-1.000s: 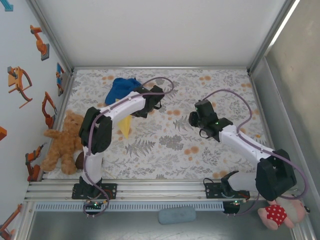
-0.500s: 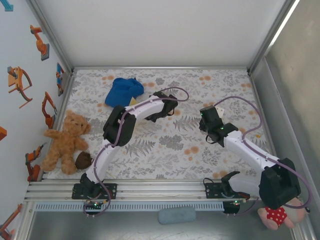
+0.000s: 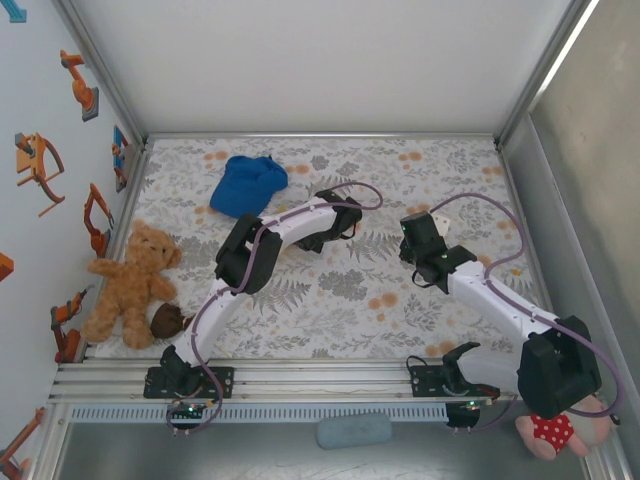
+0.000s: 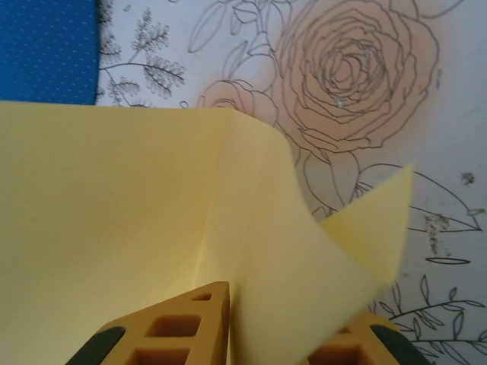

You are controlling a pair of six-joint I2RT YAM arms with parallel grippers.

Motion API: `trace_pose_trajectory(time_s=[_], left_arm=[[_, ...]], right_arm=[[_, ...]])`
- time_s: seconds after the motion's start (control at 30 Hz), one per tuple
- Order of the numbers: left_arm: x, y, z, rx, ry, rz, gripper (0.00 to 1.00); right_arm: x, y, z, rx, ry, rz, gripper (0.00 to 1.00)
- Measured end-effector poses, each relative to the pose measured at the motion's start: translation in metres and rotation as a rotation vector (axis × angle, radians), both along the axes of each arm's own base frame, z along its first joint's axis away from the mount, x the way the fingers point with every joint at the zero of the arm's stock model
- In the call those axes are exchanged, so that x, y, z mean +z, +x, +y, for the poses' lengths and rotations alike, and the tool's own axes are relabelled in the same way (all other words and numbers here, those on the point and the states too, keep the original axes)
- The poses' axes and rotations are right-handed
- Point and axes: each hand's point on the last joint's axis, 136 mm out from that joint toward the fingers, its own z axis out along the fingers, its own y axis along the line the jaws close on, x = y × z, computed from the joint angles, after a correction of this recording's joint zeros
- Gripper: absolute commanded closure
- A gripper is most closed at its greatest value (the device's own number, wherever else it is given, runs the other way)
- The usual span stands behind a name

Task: Fold a paper plane with a square sheet of paper (pick it up from the middle)
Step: Turn over the paper at the center of the table.

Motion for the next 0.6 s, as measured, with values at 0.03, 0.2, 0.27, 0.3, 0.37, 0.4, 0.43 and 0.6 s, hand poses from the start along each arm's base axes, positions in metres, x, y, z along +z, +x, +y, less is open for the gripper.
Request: trace_pose_trajectory(time_s=[0.03,0.2,0.27,0.3,0.37,0.4,0.43,0.6], left_arm=[[-0.001,-0.001,-0.001,0.001,-0.006,0.006,0.77],[-0.004,-0.003,-0.005,0.006,-0.029,0.013,0.72],[-0.004,-0.003,-0.005,0.008,-0.031,0.016,0.71],[-0.004,-0.004,-0.005,0.008,-0.034,0.019,0.70],[-0.003,-0.004,-0.006,0.012,-0.046,0.023,0.68],[-0.003,-0.005,-0.008,0.016,-0.061,0.027,0.67],[-0.002,-0.005,-0.011,0.021,-0.088,0.030,0.66],[0.005,-0.015,-0.031,0.038,-0.252,0.044,0.54]], right_arm=[[0.000,0.000,0.000,-0.001,0.000,0.000,0.70],[-0.001,0.001,-0.002,-0.008,0.002,0.001,0.70],[-0.001,0.000,-0.002,-0.008,0.002,0.002,0.70],[-0.001,0.001,-0.002,-0.008,0.002,0.001,0.70],[-0.001,0.000,-0.002,-0.008,0.002,0.002,0.70],[-0.001,0.001,-0.002,-0.008,0.002,0.001,0.70],[-0.001,0.001,-0.002,-0.008,0.002,0.001,0.70],[-0.001,0.001,-0.002,-0.013,0.007,0.001,0.70]])
